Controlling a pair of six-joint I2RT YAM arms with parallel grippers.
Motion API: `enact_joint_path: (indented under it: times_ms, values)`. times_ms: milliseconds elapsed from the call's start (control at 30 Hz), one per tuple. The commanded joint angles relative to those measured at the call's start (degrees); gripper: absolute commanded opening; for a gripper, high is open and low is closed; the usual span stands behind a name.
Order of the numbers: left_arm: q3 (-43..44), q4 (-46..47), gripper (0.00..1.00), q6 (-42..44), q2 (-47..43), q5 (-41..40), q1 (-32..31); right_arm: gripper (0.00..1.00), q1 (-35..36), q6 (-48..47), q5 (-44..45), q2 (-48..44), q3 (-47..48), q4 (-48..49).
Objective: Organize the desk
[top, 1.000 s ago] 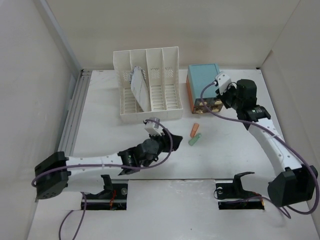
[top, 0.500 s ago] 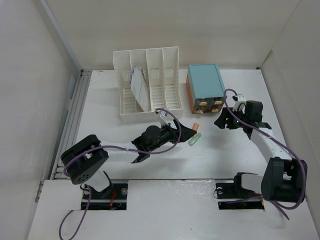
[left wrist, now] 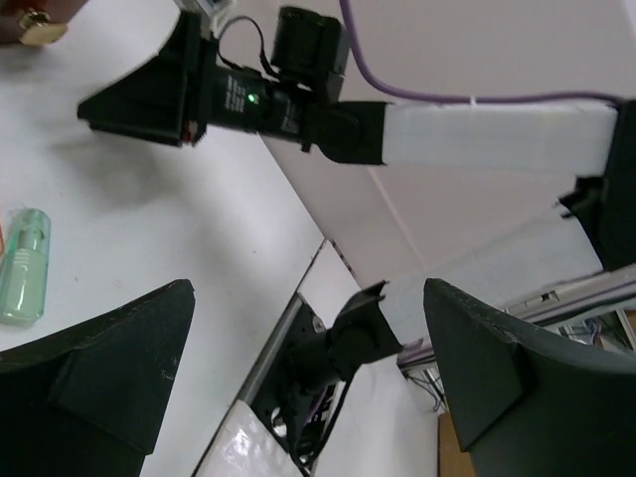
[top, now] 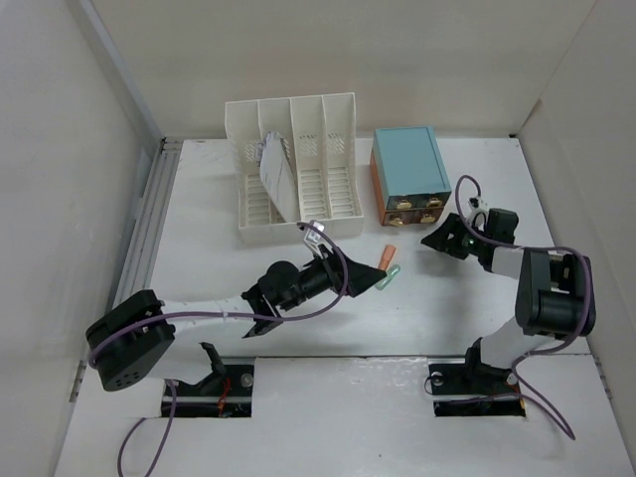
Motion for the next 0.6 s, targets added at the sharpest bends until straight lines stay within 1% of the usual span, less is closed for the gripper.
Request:
enact_joint_path:
  times_ms: [0, 100, 300, 567]
  values:
    - [-1.0, 2.0, 1.00, 2.0, -3.7, -0.9, -1.7, 0.69, -1.3, 6.6, -1.7, 3.6, 1.9, 11.3]
    - [-1.0, 1.5, 1.00, 2.5, -4.2, -0.9, -2.3, 0.69, -1.8, 9.7, -2.4, 5.4, 2.5, 15.1]
    - [-0.5, 0.3, 1.00, 3.1, -4.2, -0.9, -2.9, 0.69, -1.8, 15.8, -5.2, 12.4, 4.6, 21.5]
    - [-1.1, 2.8, 1.00, 2.4, -3.5, -1.9, -4.5, 0.69, -1.8, 19.4, -3.8, 16.1, 8.6, 25.1]
